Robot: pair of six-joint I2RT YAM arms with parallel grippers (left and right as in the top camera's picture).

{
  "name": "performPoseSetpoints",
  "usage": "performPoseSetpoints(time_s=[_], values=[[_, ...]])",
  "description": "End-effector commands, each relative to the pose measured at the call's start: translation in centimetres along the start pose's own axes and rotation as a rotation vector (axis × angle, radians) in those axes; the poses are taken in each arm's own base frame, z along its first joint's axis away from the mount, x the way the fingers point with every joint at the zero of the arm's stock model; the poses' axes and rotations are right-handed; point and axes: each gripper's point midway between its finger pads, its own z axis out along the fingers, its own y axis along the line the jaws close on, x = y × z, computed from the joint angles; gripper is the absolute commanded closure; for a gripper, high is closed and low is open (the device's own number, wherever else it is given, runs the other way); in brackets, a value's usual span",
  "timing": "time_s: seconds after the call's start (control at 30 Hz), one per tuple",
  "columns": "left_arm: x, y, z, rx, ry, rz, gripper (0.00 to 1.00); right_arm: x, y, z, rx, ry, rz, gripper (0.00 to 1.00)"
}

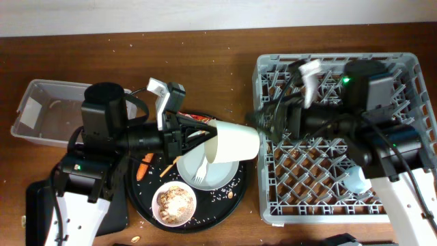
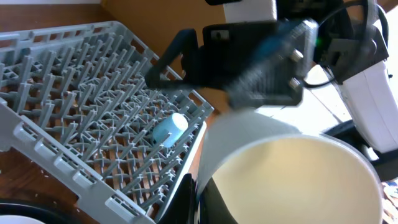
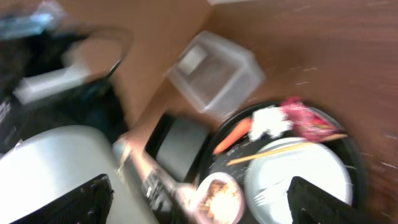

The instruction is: Sort waste into correct bins and load items into the dishwasher rack

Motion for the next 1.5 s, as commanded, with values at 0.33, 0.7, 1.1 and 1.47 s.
performPoseSetpoints(time_s=[0.33, 0.7, 1.1, 1.47], values=[[-1.6, -1.5, -0.2, 0.039, -0.041, 0.073, 1.00, 3.7, 8.3, -1.2, -0.498, 0.080, -0.347, 0.11], [-2.3, -1.4, -0.3, 0.022, -0.065, 0.091, 0.36, 3.0, 5.3, -1.0, -0.290, 0.069, -0.295, 0.47], [-0.3, 1.4, -0.3, -0.111, -0.020, -0.013, 0.01, 13.6, -20.4, -28.0, 1.280, -0.271, 1.027, 0.48], [0.7, 2.2, -0.4, -0.154, 0.006, -0.043, 0.01, 19.6, -28.1, -29.0, 1.343, -0.030, 1.364, 0.30]])
